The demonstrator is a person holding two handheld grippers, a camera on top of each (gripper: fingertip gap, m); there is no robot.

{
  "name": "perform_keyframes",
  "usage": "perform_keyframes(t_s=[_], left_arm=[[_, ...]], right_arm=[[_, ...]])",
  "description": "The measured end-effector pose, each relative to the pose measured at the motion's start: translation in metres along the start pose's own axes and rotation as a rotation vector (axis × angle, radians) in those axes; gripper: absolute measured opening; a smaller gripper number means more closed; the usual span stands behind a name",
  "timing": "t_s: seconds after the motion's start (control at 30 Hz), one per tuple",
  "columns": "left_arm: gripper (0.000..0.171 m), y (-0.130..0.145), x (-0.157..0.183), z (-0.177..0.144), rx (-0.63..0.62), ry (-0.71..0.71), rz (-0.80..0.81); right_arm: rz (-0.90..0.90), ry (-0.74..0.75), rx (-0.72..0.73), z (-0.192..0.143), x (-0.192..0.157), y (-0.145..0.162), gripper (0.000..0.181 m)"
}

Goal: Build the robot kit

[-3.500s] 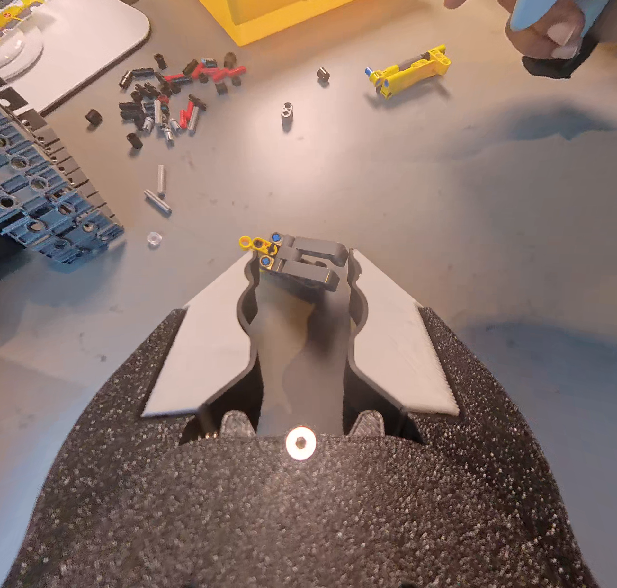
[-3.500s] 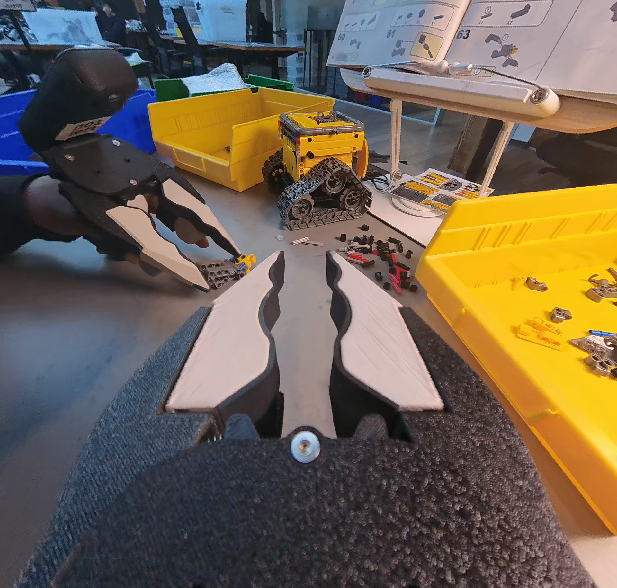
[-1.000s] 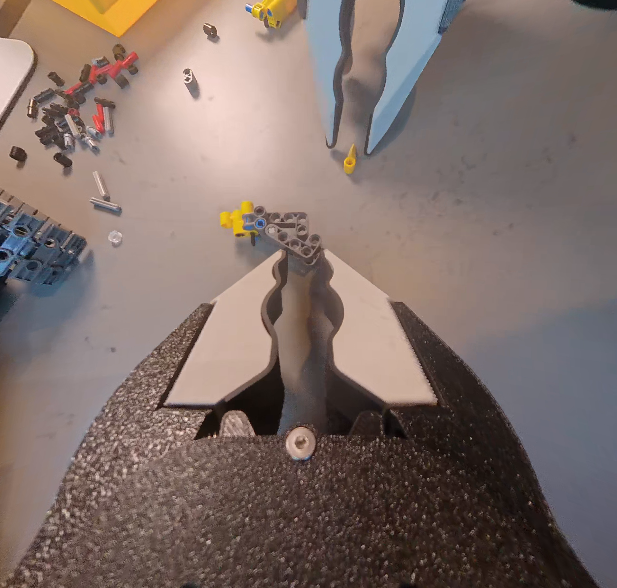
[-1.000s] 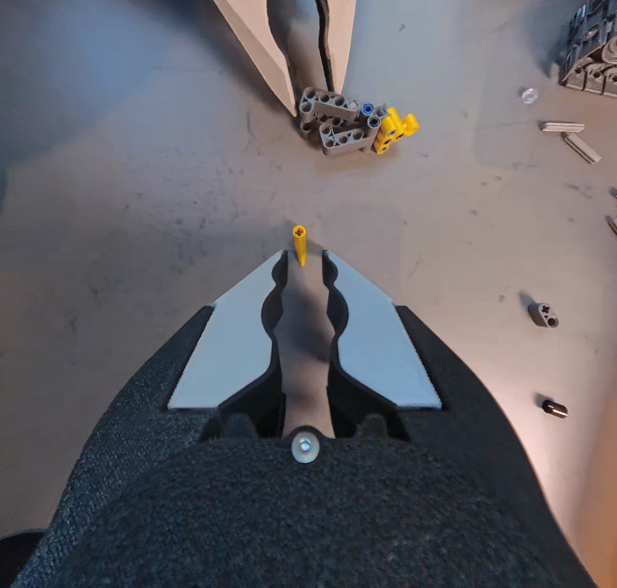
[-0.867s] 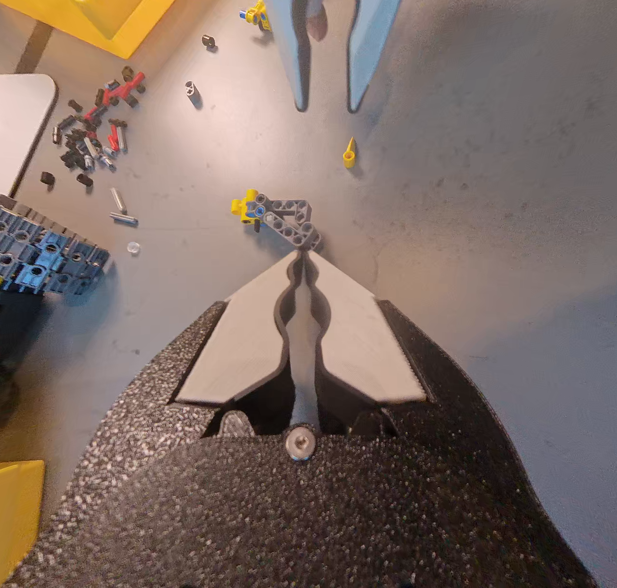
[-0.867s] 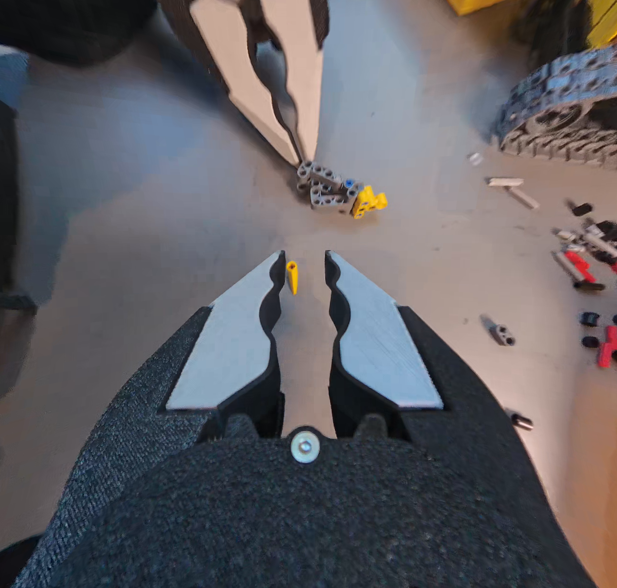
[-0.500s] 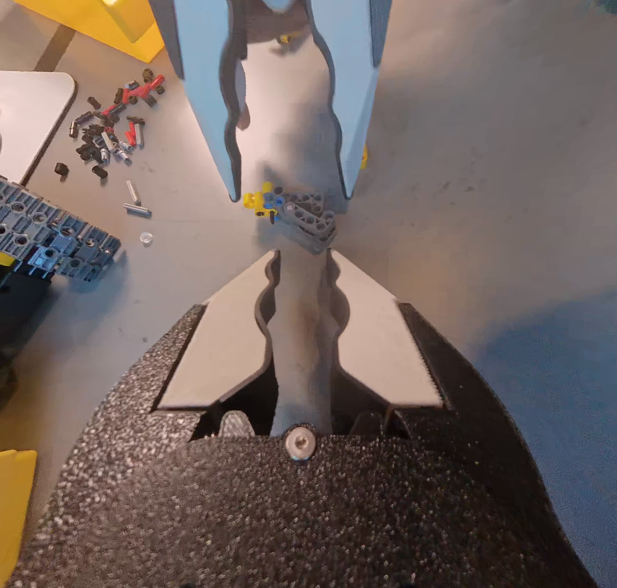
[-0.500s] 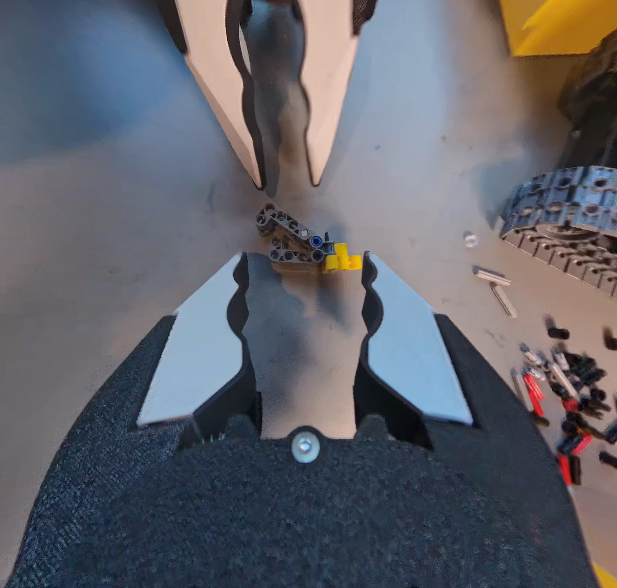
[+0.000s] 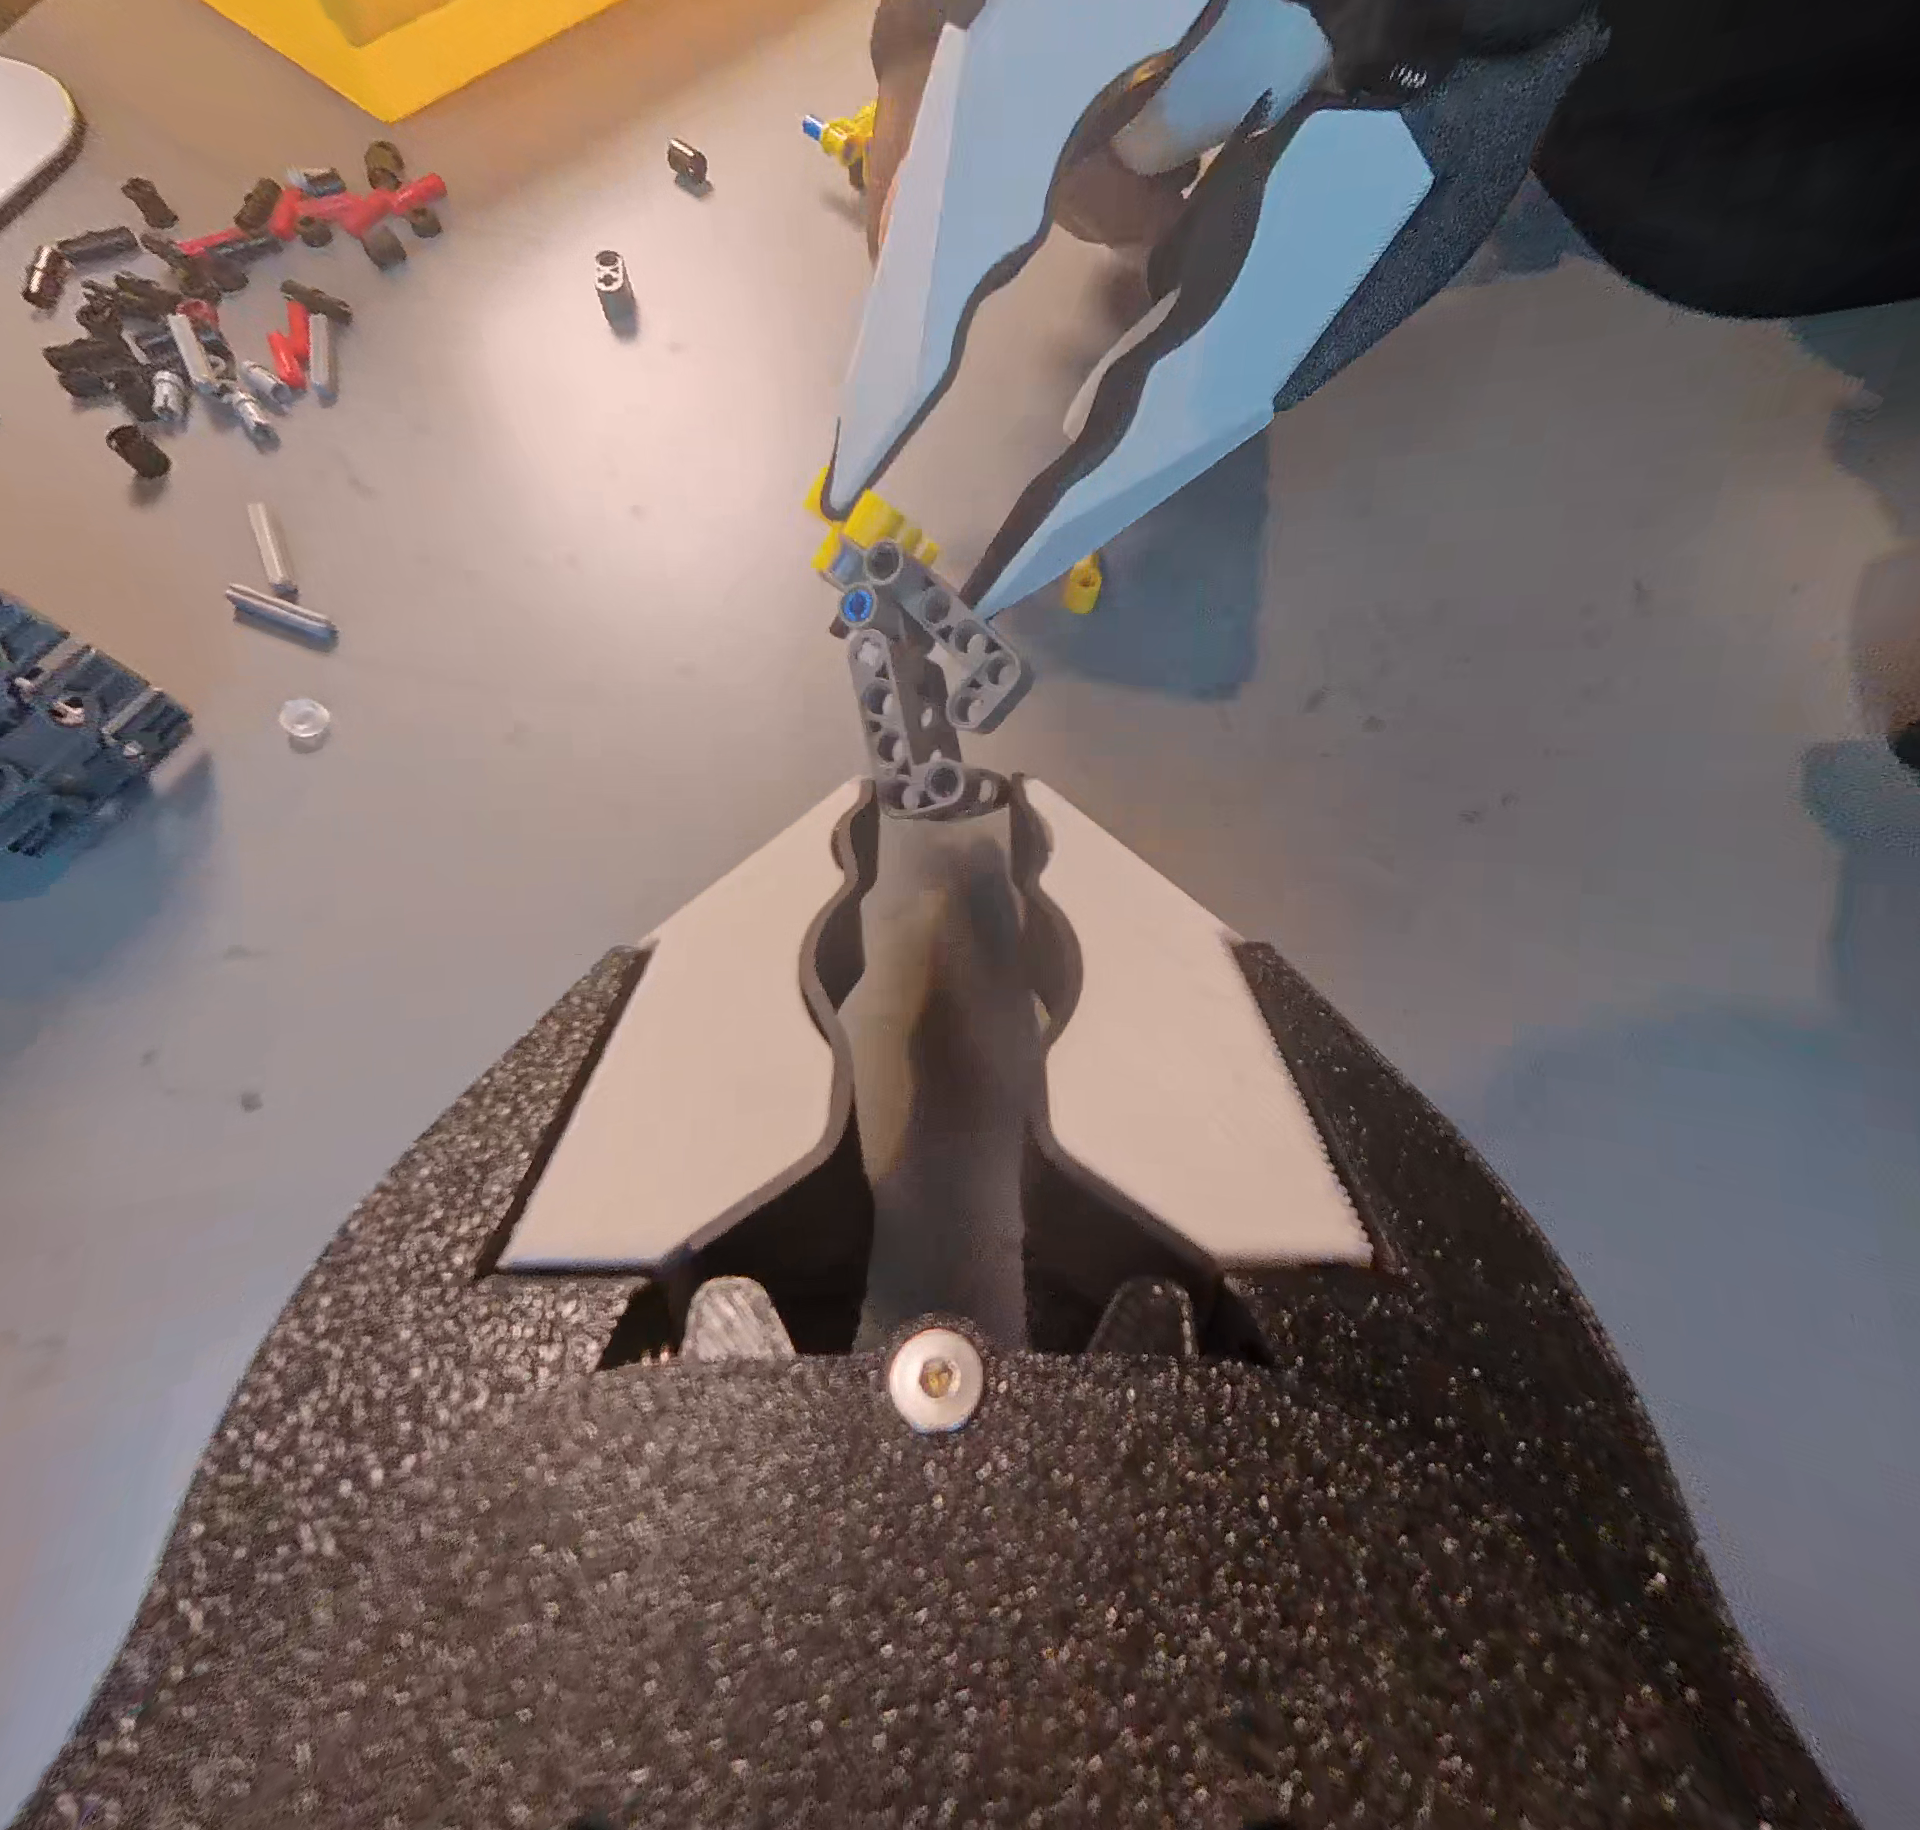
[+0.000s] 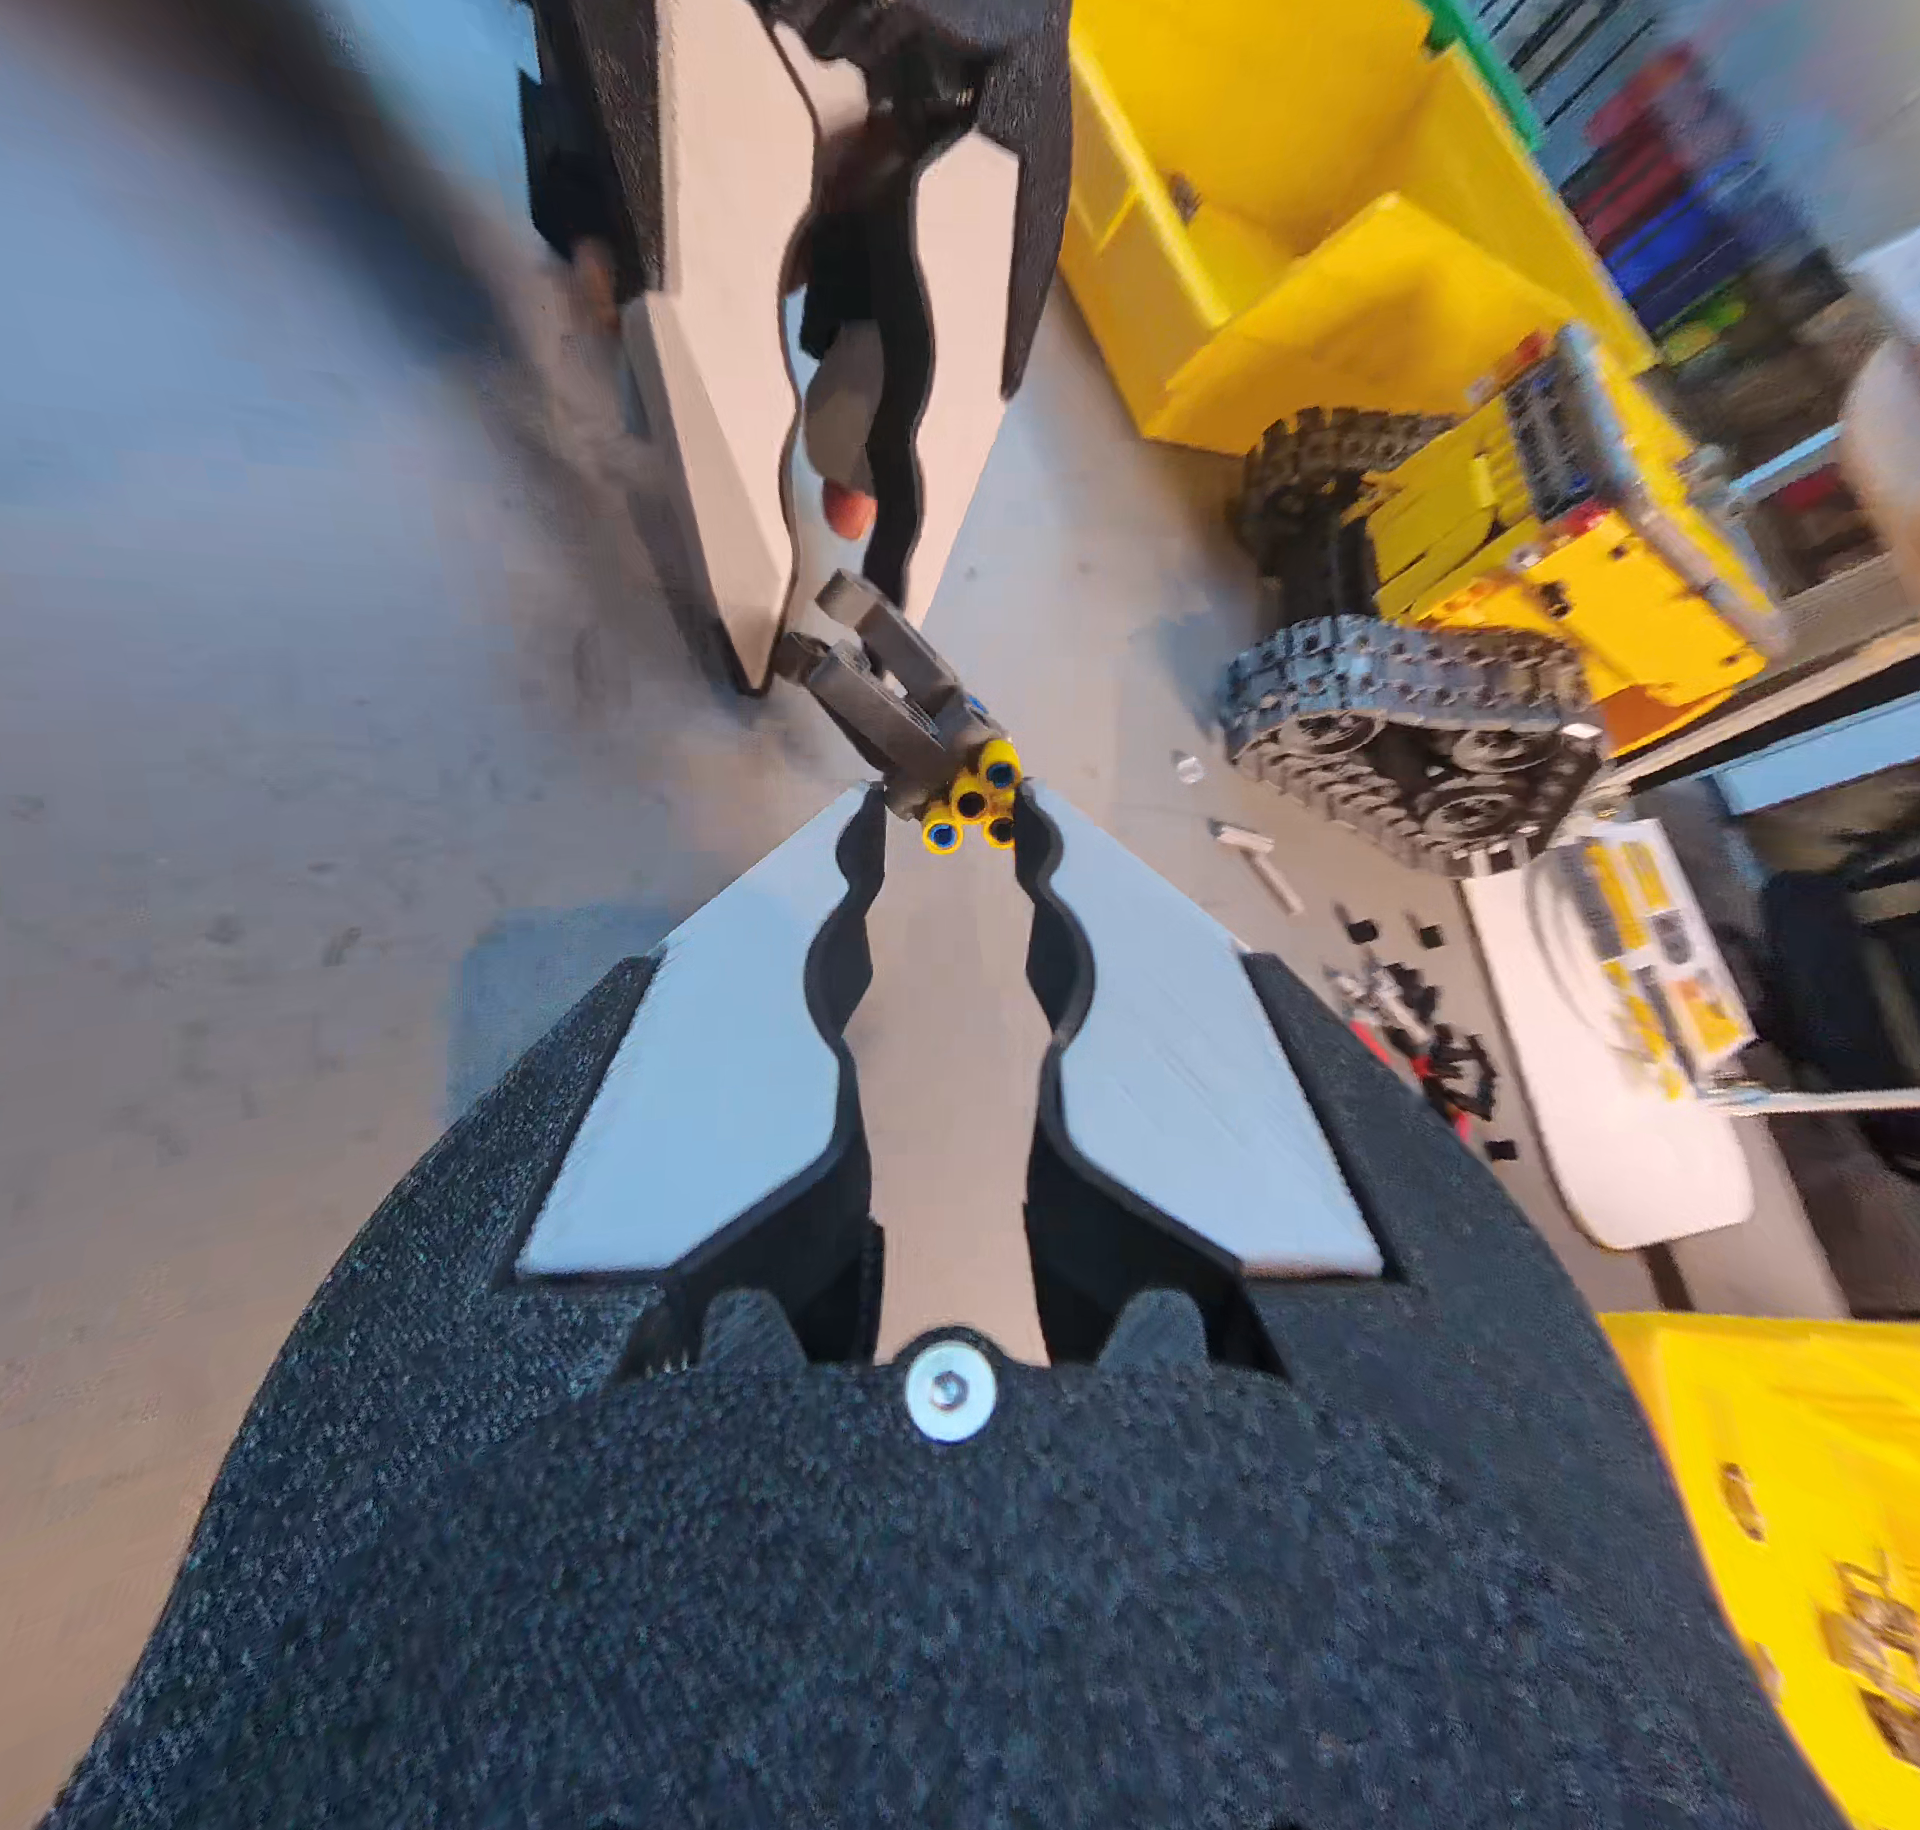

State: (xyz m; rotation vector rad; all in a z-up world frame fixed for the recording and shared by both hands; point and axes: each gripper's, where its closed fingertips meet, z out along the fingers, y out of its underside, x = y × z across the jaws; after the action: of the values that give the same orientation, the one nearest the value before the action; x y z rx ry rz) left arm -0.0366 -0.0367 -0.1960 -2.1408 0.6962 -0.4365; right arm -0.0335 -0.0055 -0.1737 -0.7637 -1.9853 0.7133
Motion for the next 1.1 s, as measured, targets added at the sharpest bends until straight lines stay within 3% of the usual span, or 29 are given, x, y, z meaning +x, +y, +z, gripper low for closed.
perform_keyframes(t_s=[0.13, 0.33, 0.4, 0.5, 0.67, 0.87, 0.93, 1.0, 1.1], left_arm=[[0.021, -0.004, -0.004, -0.004, 0.001, -0.078, 0.14], [0.015, -0.009, -0.006, -0.005, -0.073, -0.31, 0.607], [0.015, -0.012, -0.007, -0.004, -0.121, -0.398, 0.777], [0.015, -0.016, -0.004, 0.001, -0.147, -0.473, 0.961], [0.015, -0.015, 0.0, 0.004, -0.159, -0.469, 1.032], [0.015, -0.018, 0.008, 0.006, -0.122, -0.431, 1.082], [0.015, -0.019, 0.011, 0.007, -0.115, -0.416, 1.098], [0.015, -0.017, 0.014, 0.007, -0.114, -0.404, 1.112], [0.015, -0.017, 0.011, 0.004, -0.112, -0.412, 1.101]], right_arm=[[-0.049, 0.011, 0.039, -0.006, 0.002, -0.006, 0.021], [0.299, -0.217, 0.07, -0.018, 0.001, -0.005, 0.054], [0.377, -0.277, 0.074, -0.02, -0.001, -0.005, 0.053], [0.383, -0.341, 0.027, -0.017, -0.011, 0.002, 0.036], [0.293, -0.317, 0.001, -0.015, -0.011, 0.007, 0.032], [0.241, -0.407, -0.017, -0.011, 0.001, 0.01, 0.069], [0.249, -0.482, -0.021, -0.006, -0.004, 0.011, 0.072], [0.238, -0.541, -0.056, -0.002, -0.012, 0.018, 0.064], [0.223, -0.55, -0.056, 0.001, -0.018, 0.02, 0.031]])
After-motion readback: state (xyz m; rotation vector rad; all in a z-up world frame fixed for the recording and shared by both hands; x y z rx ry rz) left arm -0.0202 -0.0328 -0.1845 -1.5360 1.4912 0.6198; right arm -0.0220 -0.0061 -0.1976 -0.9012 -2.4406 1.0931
